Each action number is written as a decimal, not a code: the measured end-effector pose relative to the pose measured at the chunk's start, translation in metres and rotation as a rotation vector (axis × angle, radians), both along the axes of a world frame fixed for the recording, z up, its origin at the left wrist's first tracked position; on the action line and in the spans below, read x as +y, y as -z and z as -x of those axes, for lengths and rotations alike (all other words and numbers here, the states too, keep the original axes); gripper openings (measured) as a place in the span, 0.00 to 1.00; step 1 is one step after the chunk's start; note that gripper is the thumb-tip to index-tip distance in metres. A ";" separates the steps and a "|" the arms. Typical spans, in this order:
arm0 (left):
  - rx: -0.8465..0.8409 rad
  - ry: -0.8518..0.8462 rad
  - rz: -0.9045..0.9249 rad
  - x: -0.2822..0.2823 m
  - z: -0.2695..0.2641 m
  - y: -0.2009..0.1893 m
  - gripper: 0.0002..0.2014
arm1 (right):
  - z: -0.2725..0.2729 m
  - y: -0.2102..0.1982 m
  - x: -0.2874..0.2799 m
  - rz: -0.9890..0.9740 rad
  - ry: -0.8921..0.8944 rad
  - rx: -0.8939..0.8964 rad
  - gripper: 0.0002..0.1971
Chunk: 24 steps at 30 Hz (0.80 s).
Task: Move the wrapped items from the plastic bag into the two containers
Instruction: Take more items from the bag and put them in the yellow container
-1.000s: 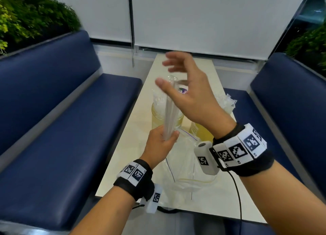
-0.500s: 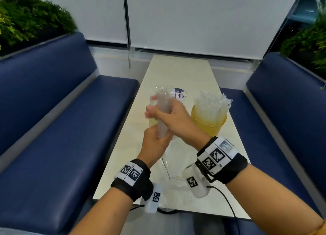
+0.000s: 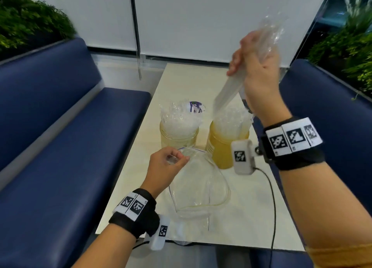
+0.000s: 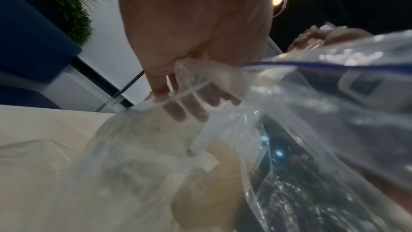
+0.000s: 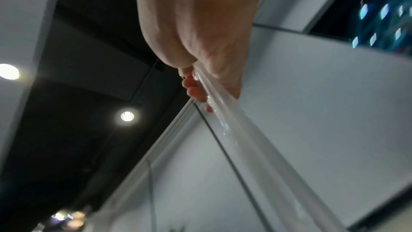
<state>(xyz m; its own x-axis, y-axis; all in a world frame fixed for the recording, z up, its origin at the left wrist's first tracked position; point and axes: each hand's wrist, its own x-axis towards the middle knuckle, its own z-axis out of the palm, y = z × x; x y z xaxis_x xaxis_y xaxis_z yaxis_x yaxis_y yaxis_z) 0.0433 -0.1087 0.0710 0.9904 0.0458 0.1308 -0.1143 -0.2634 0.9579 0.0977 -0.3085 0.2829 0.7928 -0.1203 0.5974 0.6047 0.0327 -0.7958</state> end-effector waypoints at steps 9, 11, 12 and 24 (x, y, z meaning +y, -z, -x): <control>-0.024 -0.003 0.001 0.002 -0.001 0.000 0.08 | -0.036 0.039 -0.060 0.119 0.310 0.008 0.03; -0.021 -0.004 0.002 0.001 0.000 0.000 0.08 | -0.043 0.049 -0.062 0.079 0.282 0.043 0.02; -0.019 -0.003 0.002 0.001 -0.001 0.000 0.08 | -0.048 0.053 -0.062 0.074 0.266 0.057 0.02; 0.015 -0.005 0.013 0.004 0.000 0.003 0.08 | -0.070 0.078 -0.058 0.168 0.193 0.160 0.03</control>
<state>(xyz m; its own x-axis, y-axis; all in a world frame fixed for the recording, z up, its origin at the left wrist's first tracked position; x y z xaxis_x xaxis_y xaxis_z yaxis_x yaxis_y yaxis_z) 0.0436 -0.1047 0.0675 0.9919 0.0524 0.1154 -0.0987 -0.2515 0.9628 0.1673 -0.3663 0.2050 0.8507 -0.1875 0.4911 0.4534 -0.2109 -0.8660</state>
